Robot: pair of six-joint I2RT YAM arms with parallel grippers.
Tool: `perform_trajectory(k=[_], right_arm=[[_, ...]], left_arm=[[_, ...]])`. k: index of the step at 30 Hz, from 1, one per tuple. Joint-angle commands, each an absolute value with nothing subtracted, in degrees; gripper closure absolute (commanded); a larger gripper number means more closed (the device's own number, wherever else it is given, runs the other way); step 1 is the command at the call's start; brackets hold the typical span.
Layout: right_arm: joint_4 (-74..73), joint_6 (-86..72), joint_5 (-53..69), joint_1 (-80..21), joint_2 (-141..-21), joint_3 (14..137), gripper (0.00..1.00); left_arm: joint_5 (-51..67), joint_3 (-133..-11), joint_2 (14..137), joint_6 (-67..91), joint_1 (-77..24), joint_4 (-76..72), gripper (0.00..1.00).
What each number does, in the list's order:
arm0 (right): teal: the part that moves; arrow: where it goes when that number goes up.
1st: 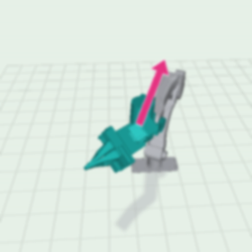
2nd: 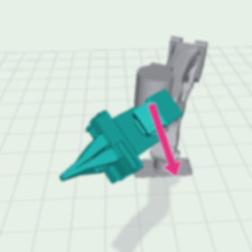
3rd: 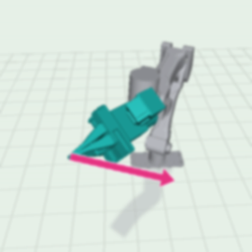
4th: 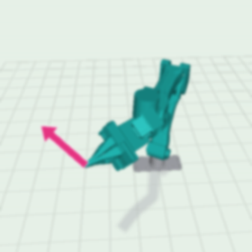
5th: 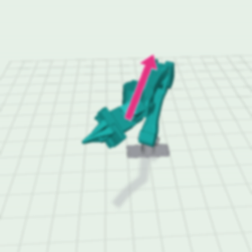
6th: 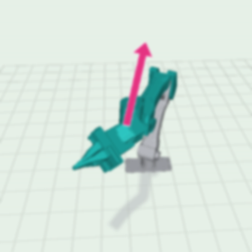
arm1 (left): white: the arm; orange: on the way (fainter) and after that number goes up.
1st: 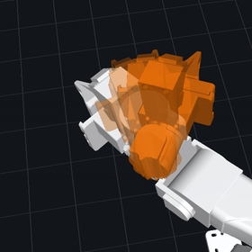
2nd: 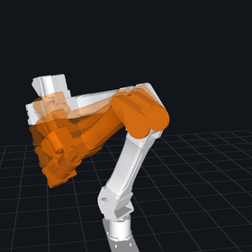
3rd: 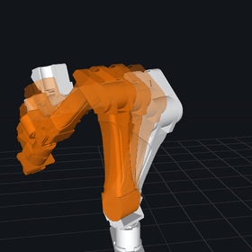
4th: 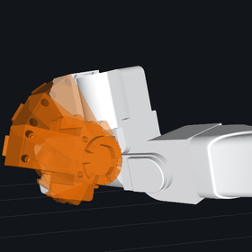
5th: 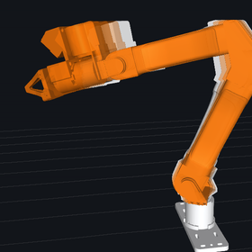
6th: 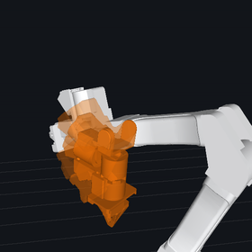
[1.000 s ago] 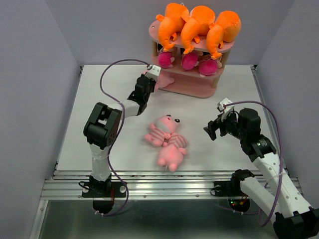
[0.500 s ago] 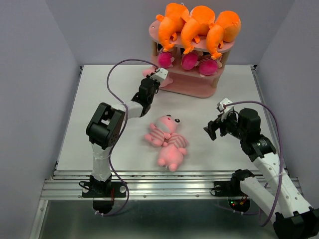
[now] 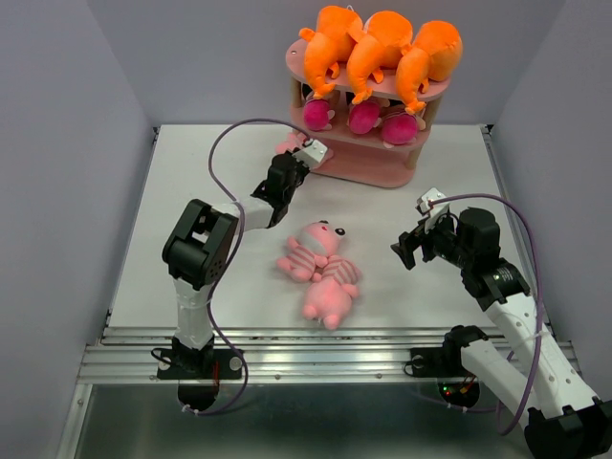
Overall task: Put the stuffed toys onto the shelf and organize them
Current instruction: Place the stuffed toy onto shelf
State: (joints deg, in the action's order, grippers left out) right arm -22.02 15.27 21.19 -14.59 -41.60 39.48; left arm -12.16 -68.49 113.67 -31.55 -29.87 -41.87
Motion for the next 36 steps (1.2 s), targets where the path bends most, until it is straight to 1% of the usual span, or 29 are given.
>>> perform_trajectory(k=[1,3,14,17,19,28,33,36], right_arm=[[-20.2,15.9,20.5,-14.2,-40.8,40.1,0.0],[-20.2,16.0,20.4,-14.2,-40.8,40.1,0.0],[-20.2,16.0,20.4,-14.2,-40.5,40.2,0.0],[-20.2,16.0,20.4,-14.2,-40.5,40.1,0.0],[-20.2,16.0,20.3,-14.2,-40.5,40.1,0.0],[-20.2,16.0,20.0,-14.2,-40.5,40.2,0.0],[-20.2,16.1,20.0,-14.2,-40.6,40.2,0.0],[-20.2,16.1,20.0,-14.2,-40.7,40.2,0.0]], left_arm=[[-8.3,-69.3,110.3,-30.2,-30.1,-38.2,0.85],[-7.2,-70.6,110.6,-29.6,-30.1,-36.4,0.83],[-1.7,-76.2,110.5,-25.6,-29.3,-26.9,0.85],[-0.3,-78.4,111.4,-24.3,-28.8,-24.4,0.96],[0.8,-80.0,112.7,-23.3,-28.7,-22.1,1.0],[5.4,-83.0,115.3,-21.8,-28.2,-18.5,1.0],[5.2,-81.8,115.0,-21.5,-27.8,-18.7,1.0],[1.8,-79.5,113.6,-20.4,-27.6,-23.4,1.0]])
